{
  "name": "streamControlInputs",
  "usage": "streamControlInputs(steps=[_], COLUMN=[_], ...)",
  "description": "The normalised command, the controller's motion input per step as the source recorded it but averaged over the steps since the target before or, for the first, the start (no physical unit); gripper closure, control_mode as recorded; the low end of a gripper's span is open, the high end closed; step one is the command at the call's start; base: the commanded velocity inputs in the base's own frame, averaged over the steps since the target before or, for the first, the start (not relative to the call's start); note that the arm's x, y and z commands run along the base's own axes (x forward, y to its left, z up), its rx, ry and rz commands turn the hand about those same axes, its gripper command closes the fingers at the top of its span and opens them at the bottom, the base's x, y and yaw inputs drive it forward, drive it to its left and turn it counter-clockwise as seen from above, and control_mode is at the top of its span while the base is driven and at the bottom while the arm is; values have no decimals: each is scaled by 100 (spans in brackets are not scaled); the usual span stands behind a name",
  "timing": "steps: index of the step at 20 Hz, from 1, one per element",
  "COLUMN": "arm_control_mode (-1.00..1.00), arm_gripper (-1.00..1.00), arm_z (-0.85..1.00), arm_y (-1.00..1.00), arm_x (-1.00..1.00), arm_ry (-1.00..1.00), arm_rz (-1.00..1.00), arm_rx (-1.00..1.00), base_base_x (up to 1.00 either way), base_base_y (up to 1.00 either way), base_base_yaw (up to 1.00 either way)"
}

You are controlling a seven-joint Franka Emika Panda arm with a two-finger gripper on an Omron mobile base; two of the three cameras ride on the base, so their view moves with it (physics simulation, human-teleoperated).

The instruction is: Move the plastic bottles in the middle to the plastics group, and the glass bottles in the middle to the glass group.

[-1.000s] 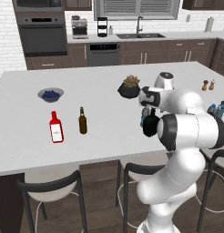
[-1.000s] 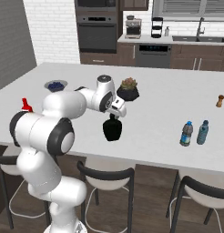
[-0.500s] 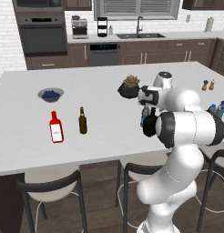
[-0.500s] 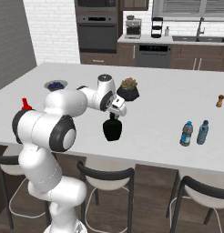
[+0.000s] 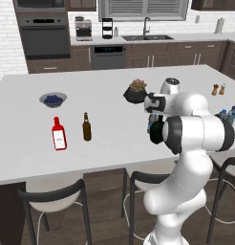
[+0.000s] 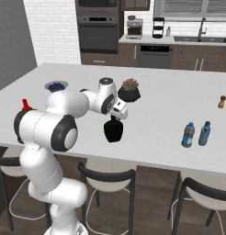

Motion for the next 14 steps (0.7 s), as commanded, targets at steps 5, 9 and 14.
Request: streamControlInputs(steps=[5,9,14], arm_control_mode=[-100,-100,-100], arm_gripper=[-100,-100,-100], arm_z=[0,0,0], arm_y=[-3,-8,-1], arm_x=[0,0,3], arm_ry=[0,0,0], arm_rz=[0,0,0], arm_rx=[0,0,0], base_base_x=[0,0,0], base_base_y=[0,0,0], base_base_yaw=[0,0,0])
